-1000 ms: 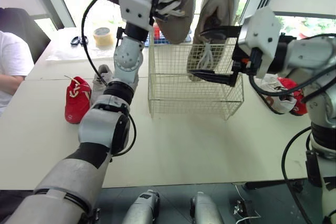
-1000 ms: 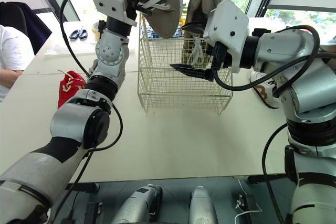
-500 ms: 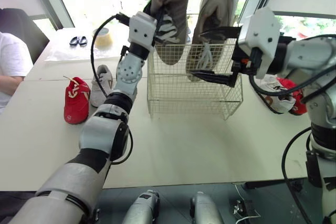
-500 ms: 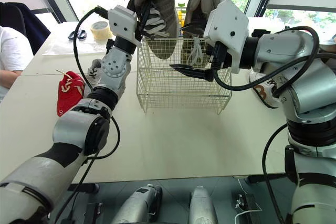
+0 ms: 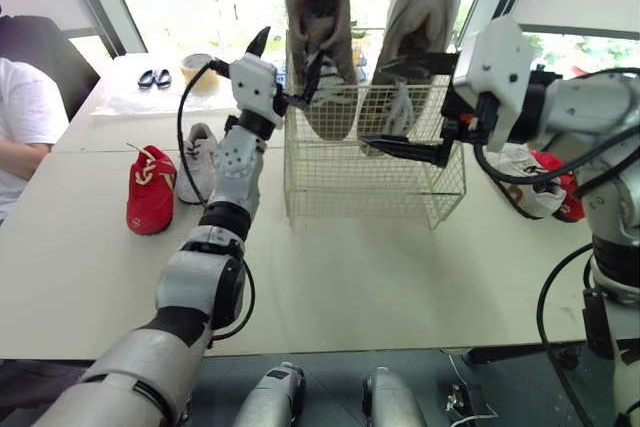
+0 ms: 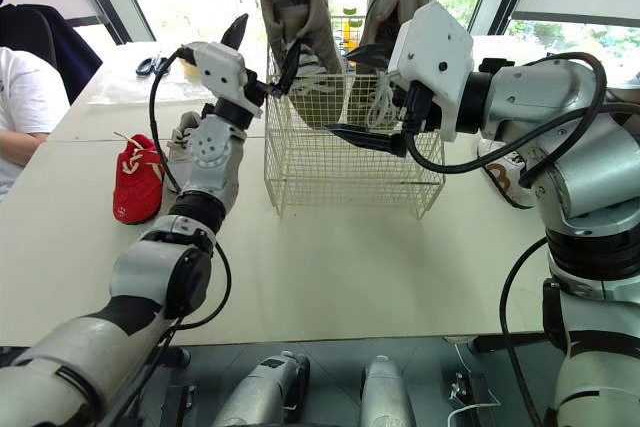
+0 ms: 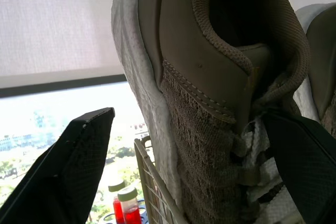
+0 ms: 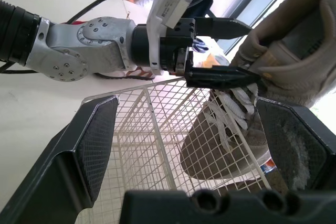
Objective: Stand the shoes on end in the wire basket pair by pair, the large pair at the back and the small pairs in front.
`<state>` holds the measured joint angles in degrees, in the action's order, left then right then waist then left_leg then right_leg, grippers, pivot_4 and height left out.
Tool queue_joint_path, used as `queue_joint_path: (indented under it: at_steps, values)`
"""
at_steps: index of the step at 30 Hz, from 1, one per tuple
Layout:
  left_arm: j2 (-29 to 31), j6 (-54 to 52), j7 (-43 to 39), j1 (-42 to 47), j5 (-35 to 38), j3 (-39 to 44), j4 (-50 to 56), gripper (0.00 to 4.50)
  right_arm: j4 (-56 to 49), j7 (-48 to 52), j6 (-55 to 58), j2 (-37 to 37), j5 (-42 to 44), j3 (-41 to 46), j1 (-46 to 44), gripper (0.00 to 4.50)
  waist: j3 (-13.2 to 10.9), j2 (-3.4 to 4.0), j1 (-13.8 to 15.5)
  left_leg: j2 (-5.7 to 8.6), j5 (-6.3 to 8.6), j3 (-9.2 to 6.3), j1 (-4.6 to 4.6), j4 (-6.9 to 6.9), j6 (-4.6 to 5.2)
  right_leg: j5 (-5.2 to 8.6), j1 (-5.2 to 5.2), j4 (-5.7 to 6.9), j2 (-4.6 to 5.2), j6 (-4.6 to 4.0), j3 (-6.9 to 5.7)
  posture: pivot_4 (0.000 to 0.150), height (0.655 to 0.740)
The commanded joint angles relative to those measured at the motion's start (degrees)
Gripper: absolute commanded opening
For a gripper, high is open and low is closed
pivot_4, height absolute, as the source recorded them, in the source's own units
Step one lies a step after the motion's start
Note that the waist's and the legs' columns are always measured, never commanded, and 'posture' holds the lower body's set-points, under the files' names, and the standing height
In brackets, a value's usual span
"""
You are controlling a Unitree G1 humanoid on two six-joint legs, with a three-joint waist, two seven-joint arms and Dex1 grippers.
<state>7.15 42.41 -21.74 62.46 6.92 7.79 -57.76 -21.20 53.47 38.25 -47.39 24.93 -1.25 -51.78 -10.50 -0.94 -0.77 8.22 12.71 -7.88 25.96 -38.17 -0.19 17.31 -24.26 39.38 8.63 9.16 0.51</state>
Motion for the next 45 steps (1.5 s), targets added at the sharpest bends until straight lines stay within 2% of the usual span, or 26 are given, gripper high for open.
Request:
queue_joint_path:
  at_steps: [1, 13, 16, 19, 22, 27, 32, 38, 45]
  values:
    - [0.18, -6.26, -3.73, -1.88, 4.78, 0.62, 9.27, 4.47, -1.28, -0.34, -1.36, -0.48, 0.04, 1.83, -0.28, 4.5, 0.0, 0.0, -0.05, 0.0, 0.0, 0.0, 0.0, 0.0, 0.0, 0.0, 0.0, 0.0, 0.0, 0.0, 0.0, 0.15, 0.74]
    - [7.77, -47.44, -14.77, -11.99, 21.3, -0.35, 44.8, 4.47, -0.21, 0.05, -2.44, -0.32, -0.35, 1.07, -0.61, 4.5, 0.0, 0.01, -0.41, -0.03, 0.0, -0.03, 0.01, 0.04, 0.0, 0.0, -0.05, -0.01, -0.03, 0.0, 0.02, 0.15, 0.74]
    - [13.19, -61.7, -17.02, -14.42, 28.87, 1.01, 53.74, 4.47, -0.01, 0.02, -2.42, -1.01, -0.53, 1.72, -0.23, 4.5, 0.0, 0.01, -0.43, -0.03, 0.0, -0.04, 0.02, 0.03, 0.0, 0.0, -0.05, 0.0, -0.03, -0.01, 0.03, 0.15, 0.74]
    - [22.57, -77.76, -21.99, -17.27, 40.15, 3.75, 61.35, 4.47, 0.66, -1.38, -0.07, -2.16, 1.55, 6.41, 0.1, 4.5, 0.0, 0.02, -0.52, -0.05, 0.0, -0.05, 0.01, 0.05, 0.0, 0.01, -0.06, -0.01, -0.05, -0.01, 0.06, 0.15, 0.74]
    - [28.72, -86.87, -25.81, -19.18, 47.18, 4.88, 65.15, 4.47, 2.31, -3.68, 2.01, -3.23, 2.08, 10.13, 0.54, 4.5, 0.0, 0.04, -0.37, -0.05, 0.0, -0.04, -0.02, 0.09, 0.0, 0.01, -0.06, -0.01, -0.06, -0.02, 0.1, 0.15, 0.74]
    - [33.06, -93.61, -29.91, -20.07, 52.08, 4.65, 68.35, 4.47, 7.11, -9.55, 8.3, -6.48, 0.25, 15.94, 3.76, 4.5, 0.0, 0.03, 0.37, -0.04, 0.02, -0.08, -0.4, 0.09, 0.02, 0.01, 0.42, -0.16, -0.06, -0.02, 0.08, 0.15, 0.74]
    - [33.22, -95.02, -32.43, -21.29, 52.0, 2.5, 70.45, 4.47, 10.83, -16.52, 14.01, -8.74, -4.39, 18.89, 15.29, 4.5, 0.0, 0.04, 0.06, -0.04, 0.06, -0.07, -0.64, 0.2, 0.07, 0.02, 0.63, -0.26, -0.05, -0.03, 0.09, 0.15, 0.74]
    - [32.57, -95.06, -34.24, -21.96, 51.47, 0.71, 70.93, 4.47, 13.4, -19.18, 10.94, -7.07, -7.04, 22.08, 29.34, 4.5, 0.0, 0.09, -0.08, -0.04, 0.06, 0.02, -0.64, 0.25, 0.07, 0.02, 0.58, -0.25, -0.04, -0.03, 0.22, 0.15, 0.74]
    - [31.68, -94.13, -33.9, -22.81, 50.06, -0.29, 71.61, 4.47, 20.2, -20.96, 5.96, -4.31, -7.26, 24.76, 34.21, 4.5, 0.01, 0.11, -0.06, -0.06, 0.06, 0.06, -0.68, 0.25, 0.08, 0.02, 0.62, -0.26, -0.05, -0.03, 0.22, 0.15, 0.74]
